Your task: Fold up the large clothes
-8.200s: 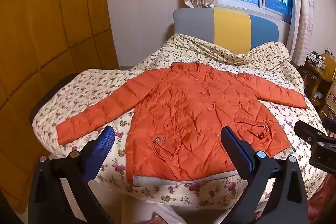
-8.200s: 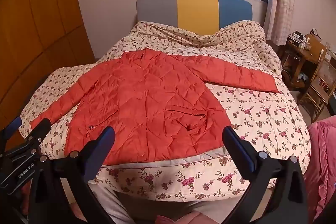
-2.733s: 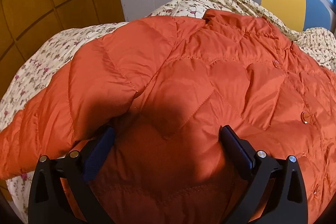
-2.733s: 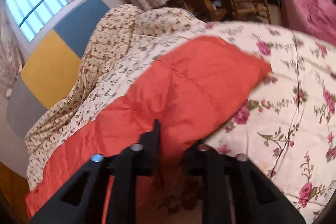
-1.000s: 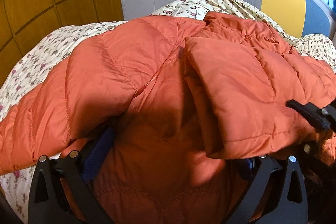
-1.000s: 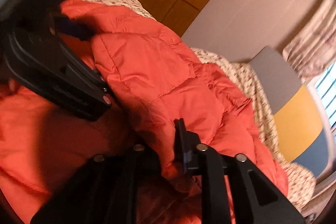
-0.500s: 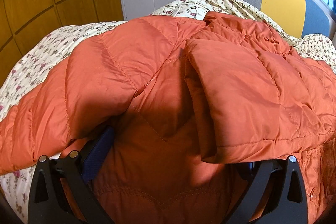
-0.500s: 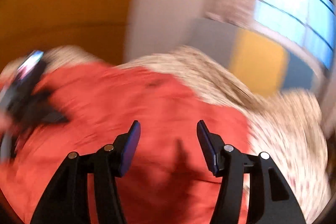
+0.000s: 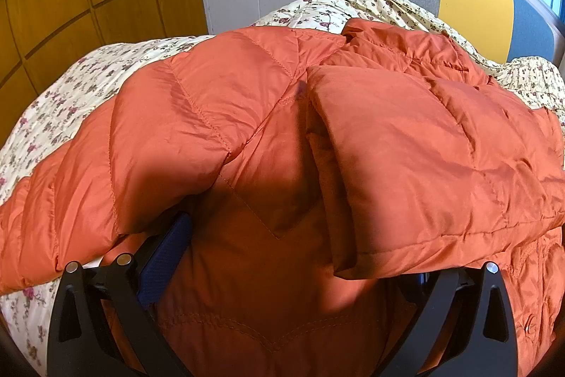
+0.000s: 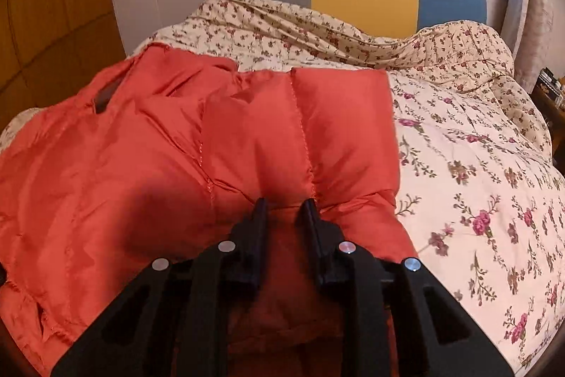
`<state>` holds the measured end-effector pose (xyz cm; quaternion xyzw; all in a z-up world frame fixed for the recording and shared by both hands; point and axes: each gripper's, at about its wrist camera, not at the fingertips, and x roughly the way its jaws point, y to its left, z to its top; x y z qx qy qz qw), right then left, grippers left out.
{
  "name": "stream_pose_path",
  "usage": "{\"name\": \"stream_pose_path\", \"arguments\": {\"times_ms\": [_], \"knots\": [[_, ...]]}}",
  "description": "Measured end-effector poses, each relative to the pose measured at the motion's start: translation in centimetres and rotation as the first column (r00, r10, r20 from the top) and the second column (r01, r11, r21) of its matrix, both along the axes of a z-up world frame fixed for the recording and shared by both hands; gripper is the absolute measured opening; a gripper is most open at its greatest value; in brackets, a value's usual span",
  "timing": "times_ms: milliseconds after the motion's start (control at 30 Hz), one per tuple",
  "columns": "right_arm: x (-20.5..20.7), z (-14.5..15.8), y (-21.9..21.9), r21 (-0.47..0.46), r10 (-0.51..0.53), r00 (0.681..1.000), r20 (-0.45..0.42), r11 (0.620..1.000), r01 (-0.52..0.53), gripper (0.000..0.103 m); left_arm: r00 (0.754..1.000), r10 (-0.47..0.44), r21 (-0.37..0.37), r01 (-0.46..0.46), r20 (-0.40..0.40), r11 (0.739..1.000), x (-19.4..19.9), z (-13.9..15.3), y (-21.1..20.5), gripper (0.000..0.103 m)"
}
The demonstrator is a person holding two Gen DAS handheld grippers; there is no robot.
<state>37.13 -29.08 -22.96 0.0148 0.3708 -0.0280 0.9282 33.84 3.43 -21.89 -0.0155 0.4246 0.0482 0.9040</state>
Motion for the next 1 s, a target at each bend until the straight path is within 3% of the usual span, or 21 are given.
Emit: {"name": "stream_pose_path", "arguments": {"times_ms": [133, 233, 300, 433, 567, 767, 933, 1000], "knots": [[-1.2, -0.4, 0.0, 0.016, -0.003, 1.000, 0.011, 1.000, 0.003, 0.022, 1.000, -0.012, -0.034, 0.012, -0.016, 0.999, -1.4, 1.1, 0.1, 0.100], [-1.5, -0.1, 0.2, 0.006, -0.004, 1.000, 0.015, 1.000, 0.004, 0.022, 0.998, -0.045, -0.120, 0.051, 0.049, 0.991, -4.7, 3.5, -0.7, 0.100], [-1.5, -0.1, 0.2, 0.004, -0.005, 1.000, 0.018, 1.000, 0.005, 0.022, 0.991, -0.077, -0.134, 0.092, 0.112, 0.987, -6.1, 5.3, -2.0, 0.100], [-1.9, 0.0, 0.1, 0.011, -0.009, 1.000, 0.024, 1.000, 0.009, 0.021, 0.985, -0.119, -0.146, 0.137, 0.125, 0.980, -3.5, 6.8, -4.7, 0.100], [-2.0, 0.0, 0.1, 0.002, -0.008, 1.000, 0.023, 1.000, 0.008, 0.021, 0.993, -0.081, -0.144, 0.093, 0.086, 0.985, 1.3, 6.4, -6.1, 0.099], [-2.1, 0.0, 0.2, -0.014, -0.010, 1.000, 0.019, 1.000, 0.010, 0.021, 0.996, -0.069, 0.025, 0.068, 0.048, 0.997, 6.0, 2.8, -7.4, 0.097], [-2.3, -0.2, 0.4, -0.034, -0.010, 1.000, 0.018, 0.999, 0.011, 0.021, 0.998, -0.064, -0.044, 0.065, 0.025, 0.997, 7.0, 0.5, -6.2, 0.100], [-2.5, -0.2, 0.3, -0.029, -0.010, 1.000, 0.020, 1.000, 0.011, 0.021, 0.998, -0.065, -0.032, 0.065, 0.024, 0.997, 6.7, 0.4, -6.4, 0.100]]}}
